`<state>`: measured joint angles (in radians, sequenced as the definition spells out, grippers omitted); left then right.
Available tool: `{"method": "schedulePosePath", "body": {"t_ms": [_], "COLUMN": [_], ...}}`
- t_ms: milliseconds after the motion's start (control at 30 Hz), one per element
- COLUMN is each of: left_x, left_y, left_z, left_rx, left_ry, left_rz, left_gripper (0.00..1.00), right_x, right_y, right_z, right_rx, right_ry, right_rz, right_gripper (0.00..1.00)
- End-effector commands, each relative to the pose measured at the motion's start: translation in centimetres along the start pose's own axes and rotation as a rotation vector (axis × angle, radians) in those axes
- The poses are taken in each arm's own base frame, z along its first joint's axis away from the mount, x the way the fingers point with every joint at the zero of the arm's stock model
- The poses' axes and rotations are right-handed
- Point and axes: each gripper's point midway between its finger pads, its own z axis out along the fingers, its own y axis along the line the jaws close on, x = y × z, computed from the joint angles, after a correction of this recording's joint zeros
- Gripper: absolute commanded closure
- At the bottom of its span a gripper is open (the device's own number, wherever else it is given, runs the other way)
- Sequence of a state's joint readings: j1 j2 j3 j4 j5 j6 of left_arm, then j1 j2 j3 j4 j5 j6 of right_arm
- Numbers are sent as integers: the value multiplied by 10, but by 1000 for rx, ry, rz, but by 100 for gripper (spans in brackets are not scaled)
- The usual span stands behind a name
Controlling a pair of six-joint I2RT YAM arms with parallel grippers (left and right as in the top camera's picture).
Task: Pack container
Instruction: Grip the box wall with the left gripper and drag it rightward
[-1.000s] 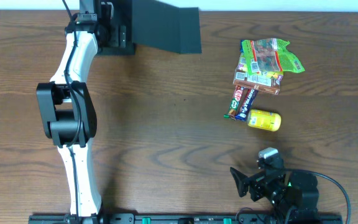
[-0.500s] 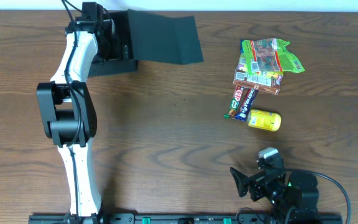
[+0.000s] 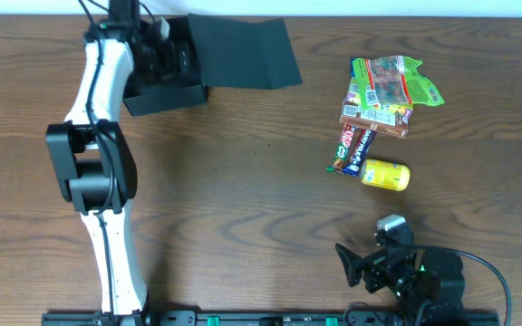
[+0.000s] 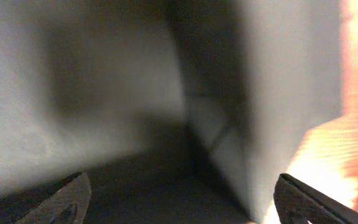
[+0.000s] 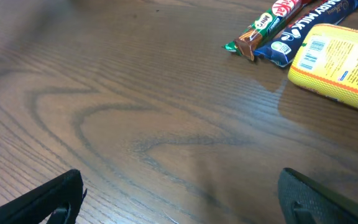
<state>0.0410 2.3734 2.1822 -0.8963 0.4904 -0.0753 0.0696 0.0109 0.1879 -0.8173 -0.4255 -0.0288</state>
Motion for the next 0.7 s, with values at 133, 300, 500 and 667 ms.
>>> {"method": "schedulePosePath", "body": {"t_ms": [133,300,500,667], "left_x": [-46,-42,-24,-4], "left_y": [-14,42,69,89], "left_z": [-85,-112,-107,-93], "left_rx": [-172,-551,-599,-611], "left_ry": [-154,-136,-55,23], "left_rz": [133,139,103,69], "left_gripper": [4,5,2,7], "right_x": [2,2,2,2], "right_y": [2,2,2,2], "right_z": [1,1,1,1], "right_rx": [-10,-10,-10,-10], "right_ry": [4,4,4,4], "right_rz": [7,7,7,7], "right_gripper": [1,1,1,1]}}
